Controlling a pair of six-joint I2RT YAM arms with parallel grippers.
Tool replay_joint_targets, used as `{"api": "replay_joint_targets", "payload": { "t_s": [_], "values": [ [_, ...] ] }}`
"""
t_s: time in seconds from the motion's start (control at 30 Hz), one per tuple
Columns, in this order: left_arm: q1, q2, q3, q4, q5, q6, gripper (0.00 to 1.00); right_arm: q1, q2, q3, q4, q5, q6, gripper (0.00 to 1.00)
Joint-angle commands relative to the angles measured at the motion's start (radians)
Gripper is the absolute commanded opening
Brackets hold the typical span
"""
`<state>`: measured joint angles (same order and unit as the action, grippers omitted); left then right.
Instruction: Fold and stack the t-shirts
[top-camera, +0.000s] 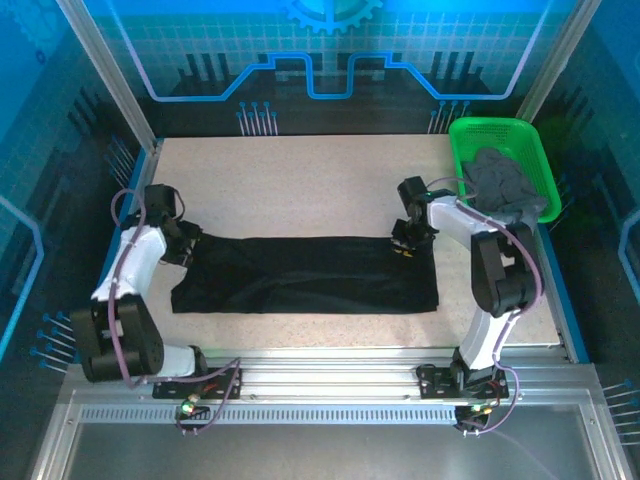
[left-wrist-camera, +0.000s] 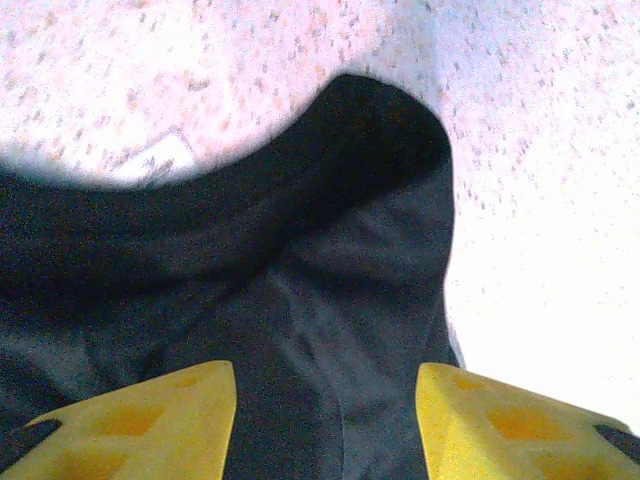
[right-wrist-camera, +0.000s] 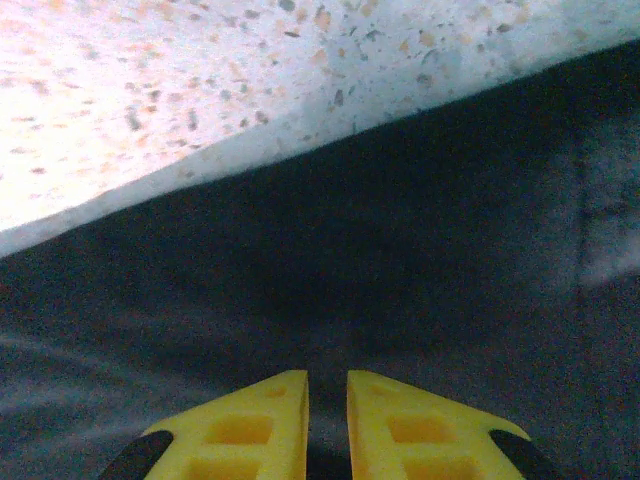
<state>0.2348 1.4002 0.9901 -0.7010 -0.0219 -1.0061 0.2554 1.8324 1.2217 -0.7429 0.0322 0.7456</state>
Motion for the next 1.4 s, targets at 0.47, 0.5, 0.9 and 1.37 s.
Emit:
{"api": "replay_joint_targets", "payload": {
  "t_s": [0.47,0.5,0.9,1.37],
  "values": [
    [0.037,0.040,-0.190,0.248,0.072,0.293,0.47,-0.023,0.122,0.113,-0.054,-0.053,-0.023,0.21],
    [0.038,0.029,-0.210,0.280,0.075,0.298,0.49,-0.023,0.122,0.114,-0.053,-0.056,-0.024,0.21],
    [0.035,0.040,-0.300,0.512,0.168,0.279,0.30,-0.022,0.124,0.115,-0.053,-0.068,-0.019,0.21],
    [0.023,-0.172,-0.350,0.202,-0.005,0.163,0.00,-0.023,0.150,0.138,-0.063,-0.052,-0.017,0.21]
  ]
}}
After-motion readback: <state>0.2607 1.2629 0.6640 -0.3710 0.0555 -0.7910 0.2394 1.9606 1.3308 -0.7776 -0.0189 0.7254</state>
